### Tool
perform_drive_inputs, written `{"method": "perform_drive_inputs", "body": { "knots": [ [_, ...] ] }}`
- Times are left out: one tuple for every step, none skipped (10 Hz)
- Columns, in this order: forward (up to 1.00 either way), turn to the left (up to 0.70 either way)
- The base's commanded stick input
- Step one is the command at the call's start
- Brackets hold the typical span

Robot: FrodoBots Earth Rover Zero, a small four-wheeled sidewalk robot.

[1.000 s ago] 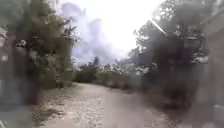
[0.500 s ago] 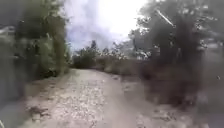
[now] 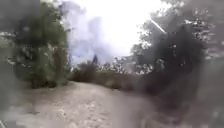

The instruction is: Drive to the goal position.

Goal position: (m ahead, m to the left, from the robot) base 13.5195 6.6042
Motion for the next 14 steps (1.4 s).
{"method": "perform_drive_inputs", "body": {
  "knots": [
    [0.85, 0.00],
    [0.85, 0.00],
    [0.85, 0.00],
    [0.85, 0.11],
    [0.85, 0.23],
    [0.85, 0.32],
    [0.85, 0.06],
    [0.85, 0.00],
    [0.85, 0.00],
    [0.85, 0.00],
    [0.85, 0.00],
    [0.85, 0.00],
    [0.85, 0.00],
    [0.85, 0.00]
  ]
}}
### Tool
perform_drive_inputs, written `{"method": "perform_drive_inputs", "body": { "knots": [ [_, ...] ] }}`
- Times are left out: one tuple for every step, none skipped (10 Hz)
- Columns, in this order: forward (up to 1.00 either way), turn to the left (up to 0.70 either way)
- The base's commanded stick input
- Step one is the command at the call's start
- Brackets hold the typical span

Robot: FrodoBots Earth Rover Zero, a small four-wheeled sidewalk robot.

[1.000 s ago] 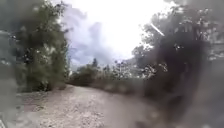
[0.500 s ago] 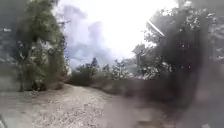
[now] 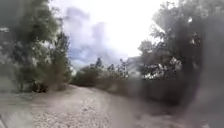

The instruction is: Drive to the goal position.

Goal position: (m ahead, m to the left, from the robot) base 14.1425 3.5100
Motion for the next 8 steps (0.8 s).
{"method": "perform_drive_inputs", "body": {
  "knots": [
    [0.85, 0.00],
    [0.85, 0.00],
    [0.85, 0.00],
    [0.85, 0.00],
    [0.85, 0.00],
    [0.85, 0.00],
    [0.85, 0.00],
    [0.85, 0.07]
  ]
}}
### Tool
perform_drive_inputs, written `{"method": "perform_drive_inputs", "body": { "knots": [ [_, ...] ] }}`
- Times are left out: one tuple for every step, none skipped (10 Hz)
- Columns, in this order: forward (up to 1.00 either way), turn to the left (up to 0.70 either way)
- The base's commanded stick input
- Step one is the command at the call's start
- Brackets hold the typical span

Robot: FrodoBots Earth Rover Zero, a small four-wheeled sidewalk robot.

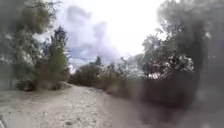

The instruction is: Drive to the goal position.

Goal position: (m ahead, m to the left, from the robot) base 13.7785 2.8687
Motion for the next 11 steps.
{"method": "perform_drive_inputs", "body": {
  "knots": [
    [0.85, 0.26],
    [0.85, 0.34],
    [0.85, 0.34],
    [0.85, 0.30],
    [0.85, 0.04],
    [0.85, 0.00],
    [0.85, 0.00],
    [0.85, 0.00],
    [0.85, 0.00],
    [0.85, 0.00],
    [0.85, 0.00]
  ]
}}
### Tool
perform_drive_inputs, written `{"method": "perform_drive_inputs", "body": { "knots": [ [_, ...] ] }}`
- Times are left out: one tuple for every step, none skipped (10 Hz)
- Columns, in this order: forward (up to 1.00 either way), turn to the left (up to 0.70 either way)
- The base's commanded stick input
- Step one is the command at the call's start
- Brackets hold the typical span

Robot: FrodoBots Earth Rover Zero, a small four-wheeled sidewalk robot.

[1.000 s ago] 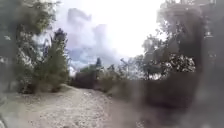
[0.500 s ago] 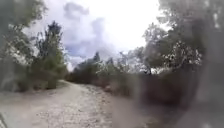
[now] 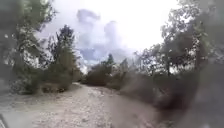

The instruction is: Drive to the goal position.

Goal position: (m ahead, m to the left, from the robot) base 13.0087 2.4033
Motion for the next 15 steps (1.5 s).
{"method": "perform_drive_inputs", "body": {
  "knots": [
    [0.85, 0.00],
    [0.85, 0.00],
    [0.85, 0.00],
    [0.85, 0.00],
    [0.85, 0.00],
    [0.85, 0.00],
    [0.85, 0.00],
    [0.85, 0.00],
    [0.85, 0.00],
    [0.85, 0.00],
    [0.85, 0.00],
    [0.85, 0.00],
    [0.85, 0.00],
    [0.85, 0.08],
    [0.85, 0.32]
  ]
}}
